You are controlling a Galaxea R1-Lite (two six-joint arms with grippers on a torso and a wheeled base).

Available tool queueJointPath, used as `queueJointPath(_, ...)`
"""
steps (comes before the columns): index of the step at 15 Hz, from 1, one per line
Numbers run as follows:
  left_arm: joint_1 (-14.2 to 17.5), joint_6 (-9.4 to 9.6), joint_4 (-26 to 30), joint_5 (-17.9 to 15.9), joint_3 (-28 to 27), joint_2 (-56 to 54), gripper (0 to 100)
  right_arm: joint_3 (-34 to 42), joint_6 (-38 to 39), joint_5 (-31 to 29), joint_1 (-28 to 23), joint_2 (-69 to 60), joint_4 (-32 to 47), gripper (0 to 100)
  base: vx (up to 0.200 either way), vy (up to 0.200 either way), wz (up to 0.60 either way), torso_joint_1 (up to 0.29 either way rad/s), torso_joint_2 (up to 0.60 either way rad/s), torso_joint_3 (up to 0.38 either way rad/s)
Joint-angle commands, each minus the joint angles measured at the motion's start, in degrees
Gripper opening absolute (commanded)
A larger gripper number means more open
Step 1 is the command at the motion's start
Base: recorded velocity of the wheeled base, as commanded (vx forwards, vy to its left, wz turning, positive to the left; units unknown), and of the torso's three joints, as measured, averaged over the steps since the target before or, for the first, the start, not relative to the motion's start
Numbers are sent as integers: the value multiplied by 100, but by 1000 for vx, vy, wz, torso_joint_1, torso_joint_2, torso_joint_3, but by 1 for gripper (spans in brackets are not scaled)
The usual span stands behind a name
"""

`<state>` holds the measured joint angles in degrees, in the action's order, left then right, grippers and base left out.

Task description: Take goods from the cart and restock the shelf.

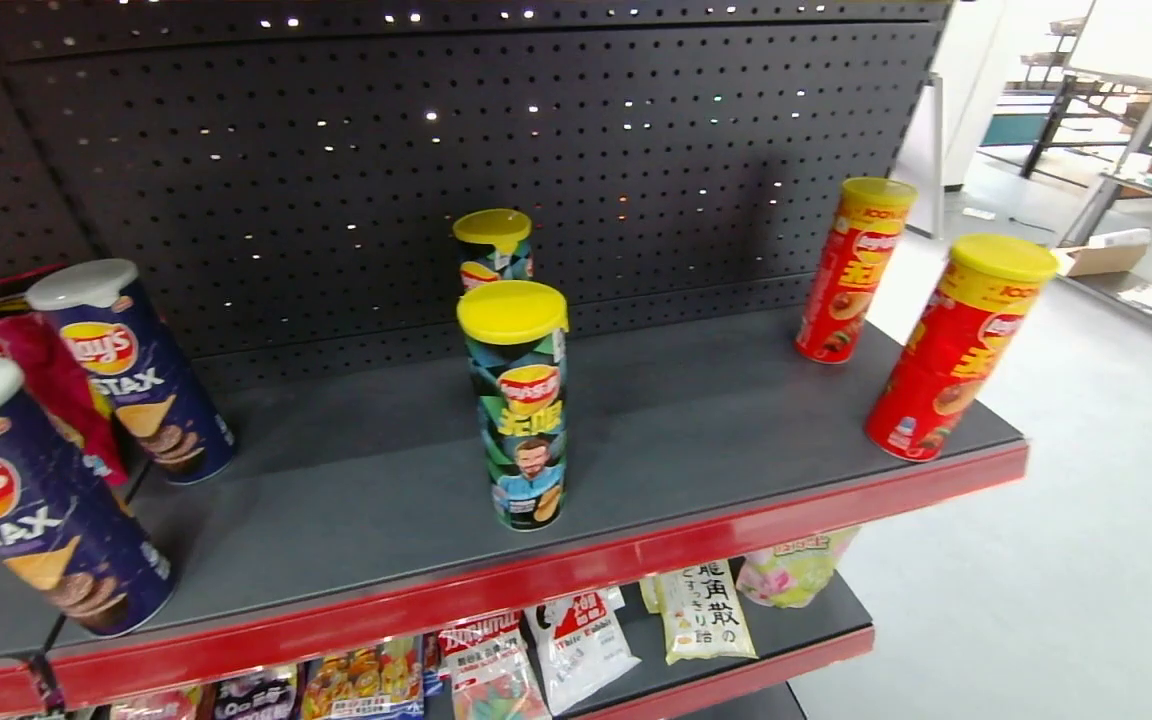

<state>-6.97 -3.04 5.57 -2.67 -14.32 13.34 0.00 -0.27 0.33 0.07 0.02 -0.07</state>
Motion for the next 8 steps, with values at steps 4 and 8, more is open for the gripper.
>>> queueJointPath(4, 3, -4, -3, 3, 246, -200, 100, 0, 36, 2, 1, -2, -1, 100, 0, 0, 300, -2, 0, 4)
queueJointPath(8, 12, 145, 5, 82, 624, -604, 100, 0, 36, 2, 1, -2, -1, 100, 0, 0, 0, 0, 0, 0)
